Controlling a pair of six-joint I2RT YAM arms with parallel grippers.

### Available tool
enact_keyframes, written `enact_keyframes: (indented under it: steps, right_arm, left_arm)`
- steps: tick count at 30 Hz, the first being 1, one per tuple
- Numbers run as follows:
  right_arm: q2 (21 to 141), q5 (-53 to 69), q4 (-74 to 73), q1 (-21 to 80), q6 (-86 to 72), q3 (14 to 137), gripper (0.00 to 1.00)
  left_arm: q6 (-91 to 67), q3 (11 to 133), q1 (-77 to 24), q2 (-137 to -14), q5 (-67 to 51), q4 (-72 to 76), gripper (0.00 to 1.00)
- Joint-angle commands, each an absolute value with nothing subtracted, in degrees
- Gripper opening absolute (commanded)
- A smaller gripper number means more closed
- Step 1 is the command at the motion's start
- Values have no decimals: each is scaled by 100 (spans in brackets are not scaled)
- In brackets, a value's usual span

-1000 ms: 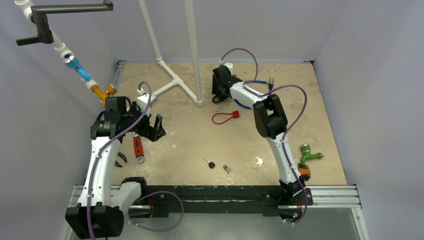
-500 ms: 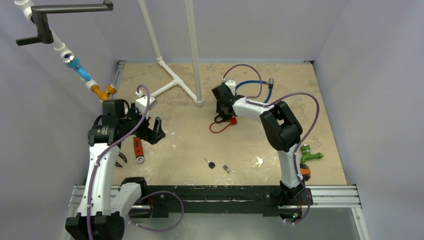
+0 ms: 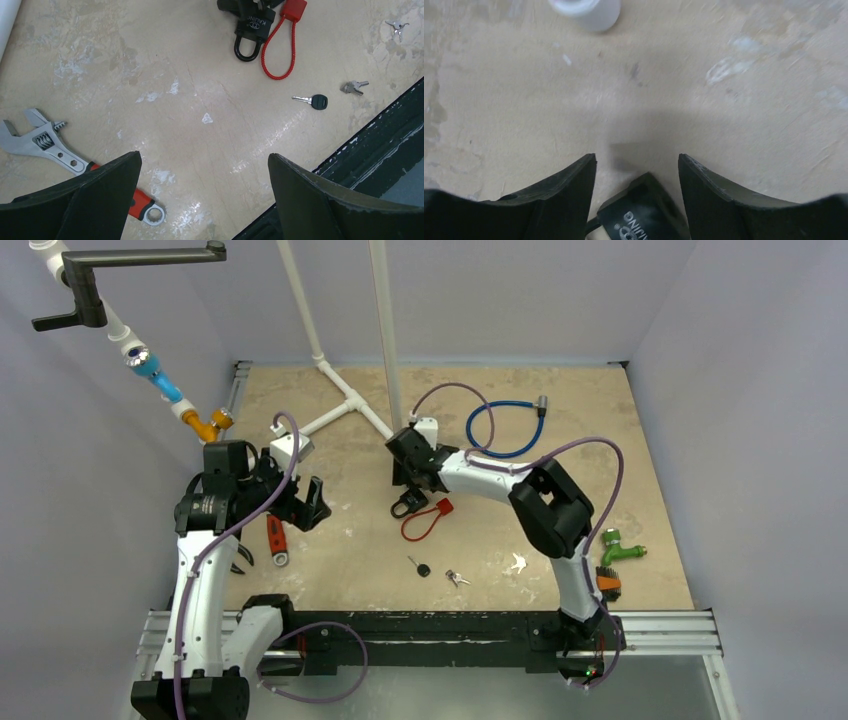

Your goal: Unlock with the key

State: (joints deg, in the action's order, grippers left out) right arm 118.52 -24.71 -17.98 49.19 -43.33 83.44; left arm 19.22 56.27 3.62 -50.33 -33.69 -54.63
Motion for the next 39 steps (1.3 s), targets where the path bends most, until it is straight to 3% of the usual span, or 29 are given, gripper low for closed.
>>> enact_keyframes:
  steps: [1, 8, 14, 25, 39]
  right_arm:
    - [11252, -2604, -1949, 4064, -3916, 8824, 62]
    - [11140, -2644, -1868, 2805, -3186, 8881, 67]
    - [11631, -2414, -1942, 2091, -3168, 8961, 61]
    - [11965, -2073, -2002, 2012, -2966, 8822, 57]
    - [11087, -1605, -1409, 2351, -3457, 7069, 46]
  left_arm:
    - [2050, 5791, 355, -4988, -3460, -5531, 100]
    - [2071, 5861, 357, -4998, -3530, -5660, 100]
    - [2141, 5915, 349, -5048, -3539, -5780, 100]
    - [2156, 6006, 352, -5201, -3566, -5811, 100]
    - [2197, 6057, 350, -5205, -3560, -5933, 100]
